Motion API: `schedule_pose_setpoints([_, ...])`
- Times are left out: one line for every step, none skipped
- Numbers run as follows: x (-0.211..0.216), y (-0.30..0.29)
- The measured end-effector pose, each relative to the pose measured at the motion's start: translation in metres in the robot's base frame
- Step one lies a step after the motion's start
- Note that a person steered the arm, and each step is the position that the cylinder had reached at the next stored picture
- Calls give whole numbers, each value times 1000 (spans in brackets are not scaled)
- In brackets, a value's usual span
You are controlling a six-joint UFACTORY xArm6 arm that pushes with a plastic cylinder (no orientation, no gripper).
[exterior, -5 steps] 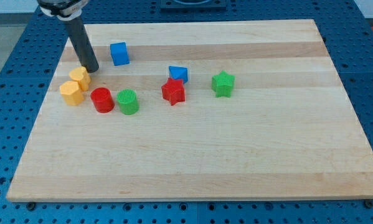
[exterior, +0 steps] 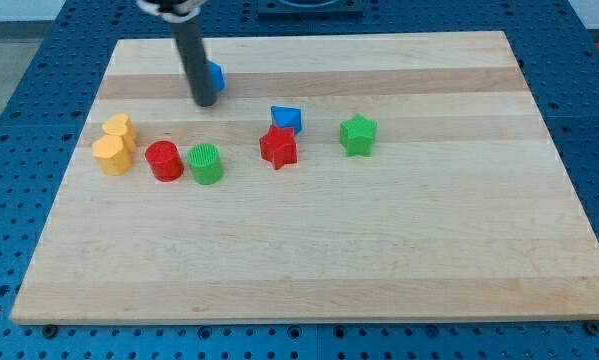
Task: Push green star towards bottom of the board
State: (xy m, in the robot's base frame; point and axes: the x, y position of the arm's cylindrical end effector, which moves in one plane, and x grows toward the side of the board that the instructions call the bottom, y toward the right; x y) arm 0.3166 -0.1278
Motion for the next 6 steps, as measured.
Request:
schedule_pose_setpoints([-13, 54])
schedule_pose_setpoints([-16, 114])
schedule_pose_setpoints([-8, 160])
schedule_pose_setpoints([6, 174])
schedule_pose_setpoints([25, 189])
schedule_pose_setpoints([51, 183])
